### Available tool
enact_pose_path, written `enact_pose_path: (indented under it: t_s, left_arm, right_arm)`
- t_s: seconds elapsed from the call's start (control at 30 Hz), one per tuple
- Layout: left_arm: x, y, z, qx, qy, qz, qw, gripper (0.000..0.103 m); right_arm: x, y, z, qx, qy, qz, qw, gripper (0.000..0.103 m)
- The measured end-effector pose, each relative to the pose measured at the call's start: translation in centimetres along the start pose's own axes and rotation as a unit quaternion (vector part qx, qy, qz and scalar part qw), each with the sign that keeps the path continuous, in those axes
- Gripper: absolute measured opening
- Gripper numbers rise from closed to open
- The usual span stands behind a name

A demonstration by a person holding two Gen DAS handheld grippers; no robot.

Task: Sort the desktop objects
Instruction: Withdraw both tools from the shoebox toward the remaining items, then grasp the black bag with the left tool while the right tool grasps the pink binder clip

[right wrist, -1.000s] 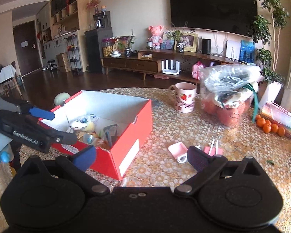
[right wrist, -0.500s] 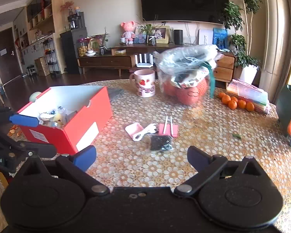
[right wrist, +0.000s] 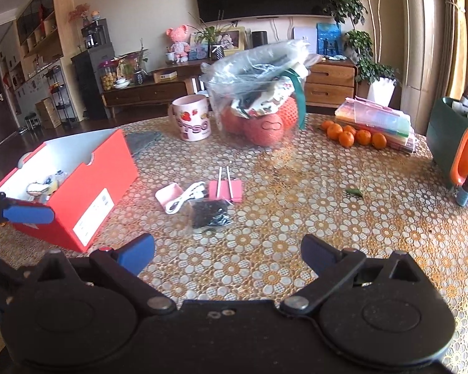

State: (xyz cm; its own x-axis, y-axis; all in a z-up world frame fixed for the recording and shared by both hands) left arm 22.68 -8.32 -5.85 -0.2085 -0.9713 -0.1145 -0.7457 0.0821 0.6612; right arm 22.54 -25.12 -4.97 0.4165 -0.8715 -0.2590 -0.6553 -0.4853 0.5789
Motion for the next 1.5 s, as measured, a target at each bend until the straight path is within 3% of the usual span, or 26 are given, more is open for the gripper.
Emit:
enact_pose_path:
  t_s: [0.4, 0.9, 1.07, 1.13, 1.3, 1.5]
  left_arm:
    - [2.2, -6.8, -0.6, -0.006, 0.019, -0.026, 0.9994, 0.102]
    - [4.2, -13.5, -1.5, -0.008, 0.049, -0.07, 0.9963, 0.101]
    - [4.0, -14.8, -1.8, -0.01, 0.057, -0.071, 0.9958, 0.096]
    - [3.9, -15.3, -1.9, -0.01, 0.06, -0.072, 0.9956, 0.085]
    - [3.8, -16.3, -2.1, -0.011, 0.062, -0.078, 0.995, 0.075]
    - [3.8, -16.6, -2.3, -0.001, 0.059, -0.075, 0.9955, 0.069]
  right_arm:
    - [3.5, -5.5, -2.3, -0.019, -0.002, 0.001, 1.0, 0.099]
    - [4.6, -14.1, -5.5, -0.049, 0.027, -0.013, 0.998, 0.095]
    - [5.0, -16.3, -5.8, -0.068, 0.024, -0.028, 0.997, 0.094]
    - [5.2, -16.9, -5.8, -0.075, 0.02, -0.033, 0.996, 0.093]
    - [5.1, -18.5, -5.9, -0.091, 0.017, -0.048, 0.995, 0.093]
    - [5.4, -19.9, -6.0, -0.111, 0.014, -0.053, 0.992, 0.081]
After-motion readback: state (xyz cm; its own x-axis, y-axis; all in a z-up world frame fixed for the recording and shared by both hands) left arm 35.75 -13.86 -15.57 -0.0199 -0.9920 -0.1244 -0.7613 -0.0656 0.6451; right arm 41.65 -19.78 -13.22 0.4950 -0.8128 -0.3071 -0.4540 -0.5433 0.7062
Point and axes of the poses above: each gripper's, at about its wrist camera, not at the fingertips, and y roughly against the way its jaws point, x to its right, z to its underside, the point moved 3 cm from there along -y, roughly the way its jaws point, and after that the axes turned 11 degrees about -z, right-handed, at the moved point
